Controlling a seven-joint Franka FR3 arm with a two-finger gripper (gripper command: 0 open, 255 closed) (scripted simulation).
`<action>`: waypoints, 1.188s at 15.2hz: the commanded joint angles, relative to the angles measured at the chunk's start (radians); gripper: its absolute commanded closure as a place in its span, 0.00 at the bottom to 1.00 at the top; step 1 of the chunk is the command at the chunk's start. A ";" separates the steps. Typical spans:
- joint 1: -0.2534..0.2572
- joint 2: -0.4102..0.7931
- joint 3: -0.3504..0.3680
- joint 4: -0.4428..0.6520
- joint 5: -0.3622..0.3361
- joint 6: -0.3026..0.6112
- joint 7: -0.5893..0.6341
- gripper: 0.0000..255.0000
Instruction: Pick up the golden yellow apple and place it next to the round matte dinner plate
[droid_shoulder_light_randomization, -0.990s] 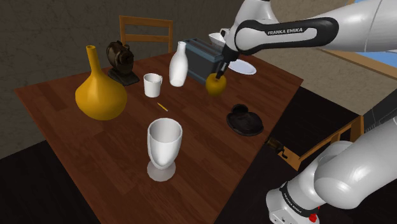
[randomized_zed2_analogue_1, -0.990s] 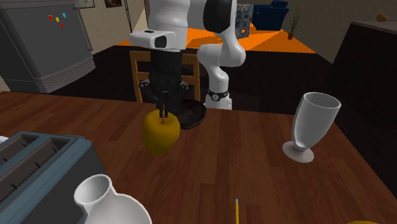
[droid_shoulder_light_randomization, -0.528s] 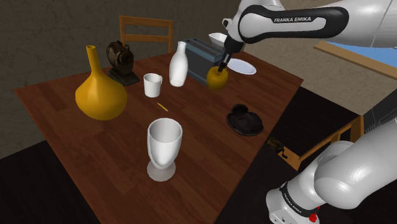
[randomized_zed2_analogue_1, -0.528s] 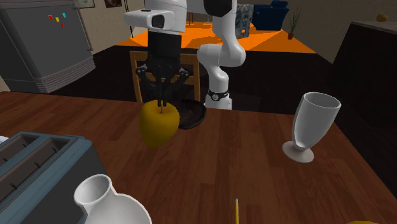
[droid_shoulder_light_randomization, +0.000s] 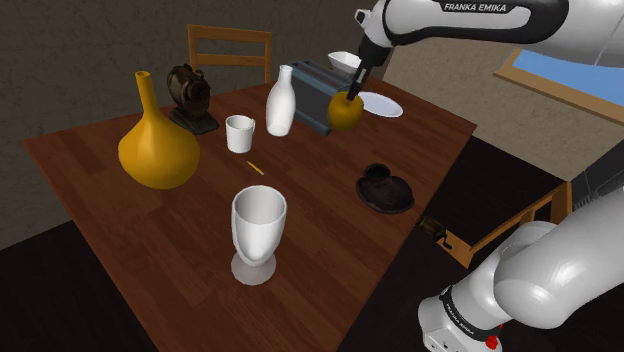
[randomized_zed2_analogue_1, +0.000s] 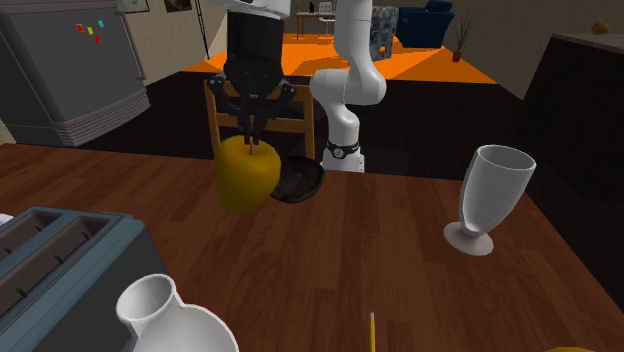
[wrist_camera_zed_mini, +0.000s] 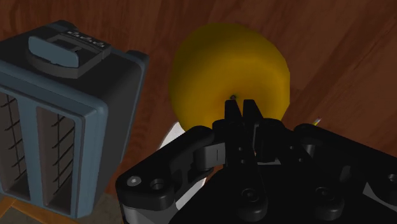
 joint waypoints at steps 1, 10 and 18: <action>0.001 -0.003 0.001 0.023 0.000 -0.026 0.000 1.00; 0.002 0.007 0.002 0.144 0.004 -0.138 -0.007 1.00; -0.075 0.144 -0.095 0.226 0.055 -0.075 -0.188 1.00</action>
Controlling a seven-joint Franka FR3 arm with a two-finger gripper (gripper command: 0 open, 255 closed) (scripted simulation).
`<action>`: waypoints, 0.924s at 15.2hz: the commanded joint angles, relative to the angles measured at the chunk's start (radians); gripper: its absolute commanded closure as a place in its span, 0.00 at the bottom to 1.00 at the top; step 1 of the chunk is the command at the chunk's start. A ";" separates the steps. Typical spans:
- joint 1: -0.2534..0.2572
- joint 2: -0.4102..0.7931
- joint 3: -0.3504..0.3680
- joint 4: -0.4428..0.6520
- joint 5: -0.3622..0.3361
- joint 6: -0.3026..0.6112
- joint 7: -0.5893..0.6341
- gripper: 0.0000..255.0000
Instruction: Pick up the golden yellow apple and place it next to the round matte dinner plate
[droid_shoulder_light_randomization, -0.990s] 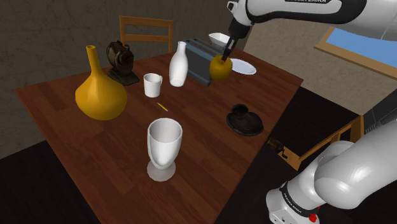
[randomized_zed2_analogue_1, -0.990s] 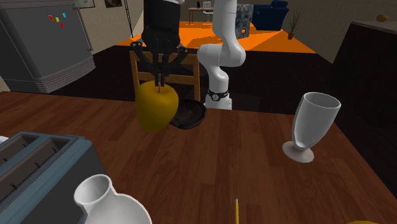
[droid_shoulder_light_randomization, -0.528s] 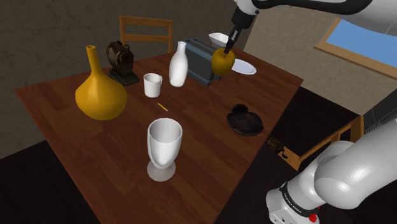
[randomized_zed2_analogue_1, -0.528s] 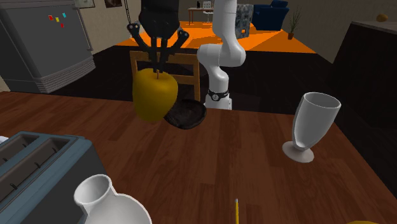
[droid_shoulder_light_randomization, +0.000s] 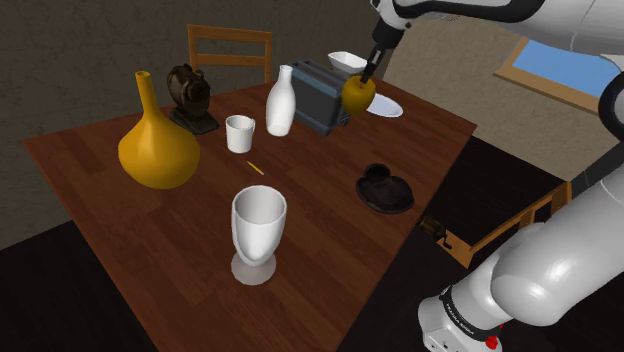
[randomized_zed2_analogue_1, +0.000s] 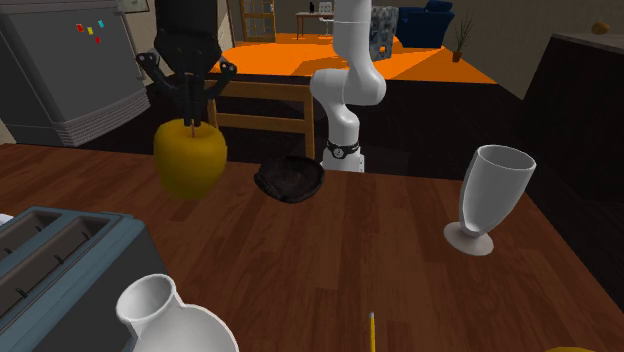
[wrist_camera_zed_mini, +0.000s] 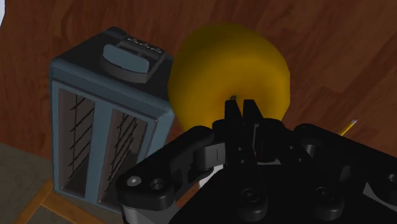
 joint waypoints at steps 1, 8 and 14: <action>-0.022 0.044 -0.023 0.026 0.018 0.019 -0.049 1.00; -0.110 0.220 -0.079 0.183 0.097 0.033 -0.204 1.00; -0.208 0.411 -0.101 0.394 0.174 0.002 -0.320 1.00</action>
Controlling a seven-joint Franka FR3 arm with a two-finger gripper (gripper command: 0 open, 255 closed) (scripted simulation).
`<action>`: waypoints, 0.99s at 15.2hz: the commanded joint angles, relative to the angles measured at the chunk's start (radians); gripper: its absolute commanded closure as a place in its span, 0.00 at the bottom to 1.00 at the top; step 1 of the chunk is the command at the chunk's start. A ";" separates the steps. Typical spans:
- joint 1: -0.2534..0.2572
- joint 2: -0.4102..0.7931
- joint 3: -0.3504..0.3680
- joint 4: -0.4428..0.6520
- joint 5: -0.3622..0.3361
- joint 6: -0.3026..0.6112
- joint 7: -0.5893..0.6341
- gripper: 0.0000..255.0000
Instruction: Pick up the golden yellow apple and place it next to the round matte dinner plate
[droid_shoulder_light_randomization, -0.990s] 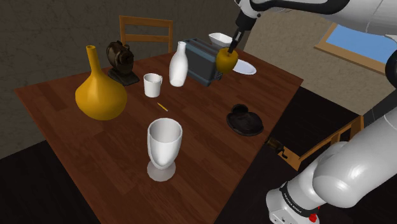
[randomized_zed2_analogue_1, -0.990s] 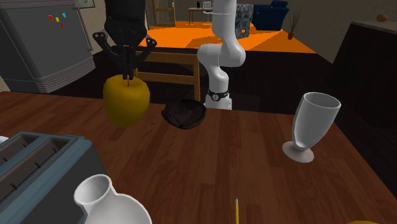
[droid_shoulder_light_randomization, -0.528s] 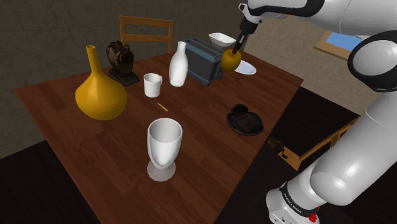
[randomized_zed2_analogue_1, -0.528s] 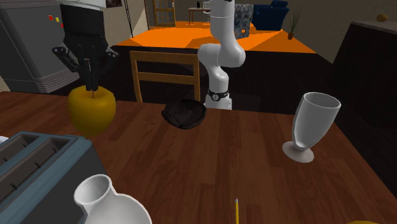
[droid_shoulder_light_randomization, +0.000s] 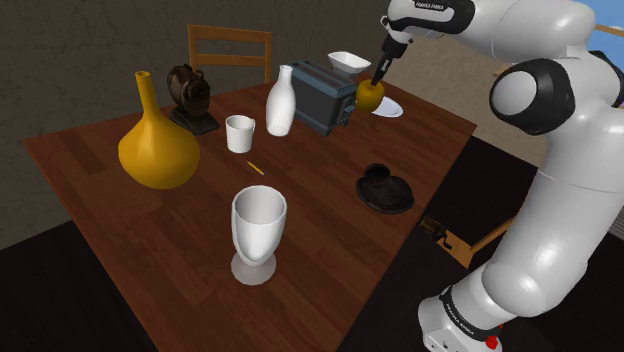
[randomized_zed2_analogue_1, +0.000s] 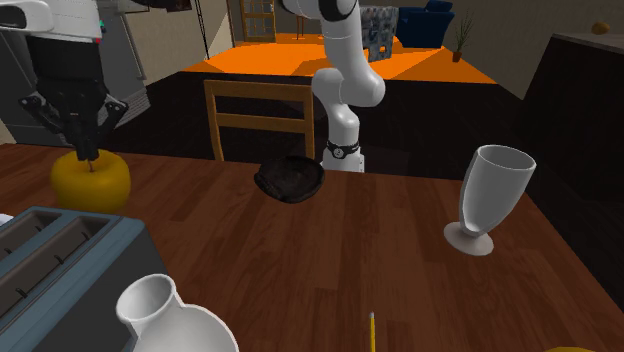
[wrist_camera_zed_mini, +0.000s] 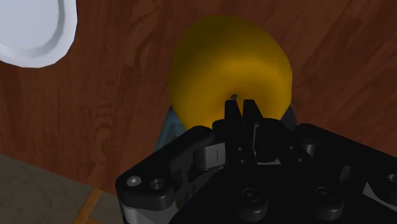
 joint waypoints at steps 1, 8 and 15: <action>-0.035 0.062 -0.003 0.078 0.024 -0.018 -0.035 1.00; -0.179 0.362 0.010 0.489 0.096 -0.136 -0.111 1.00; -0.159 0.327 0.008 0.334 0.096 -0.018 -0.125 1.00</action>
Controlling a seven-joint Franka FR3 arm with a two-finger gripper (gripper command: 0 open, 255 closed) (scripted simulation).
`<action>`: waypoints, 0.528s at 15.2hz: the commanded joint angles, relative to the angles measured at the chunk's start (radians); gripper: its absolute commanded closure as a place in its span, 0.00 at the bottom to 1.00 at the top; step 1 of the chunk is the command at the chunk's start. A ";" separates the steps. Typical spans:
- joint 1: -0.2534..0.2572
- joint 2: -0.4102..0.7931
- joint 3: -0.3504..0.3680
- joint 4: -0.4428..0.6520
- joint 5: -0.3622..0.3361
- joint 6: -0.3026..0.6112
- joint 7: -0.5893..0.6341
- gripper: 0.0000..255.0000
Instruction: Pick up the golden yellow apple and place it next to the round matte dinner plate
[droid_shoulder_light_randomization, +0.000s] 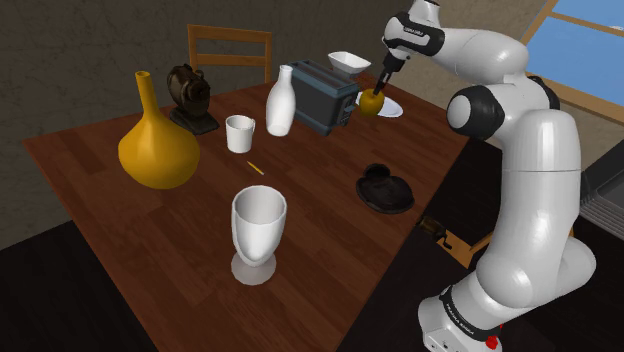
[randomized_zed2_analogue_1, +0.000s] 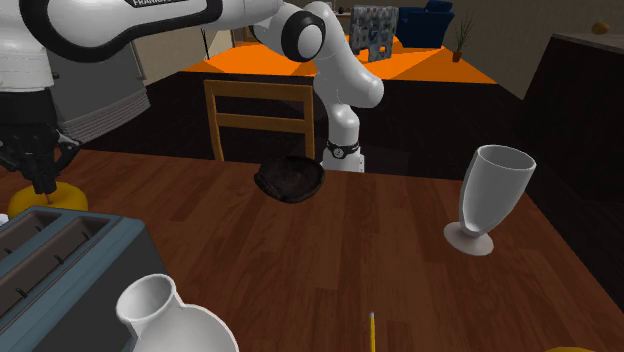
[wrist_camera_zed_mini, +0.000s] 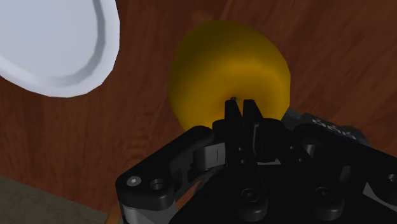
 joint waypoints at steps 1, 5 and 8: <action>0.003 -0.003 0.000 -0.031 0.001 0.029 -0.004 1.00; 0.010 -0.007 0.001 -0.093 0.003 0.085 -0.010 1.00; 0.012 -0.007 0.002 -0.114 0.004 0.106 -0.013 1.00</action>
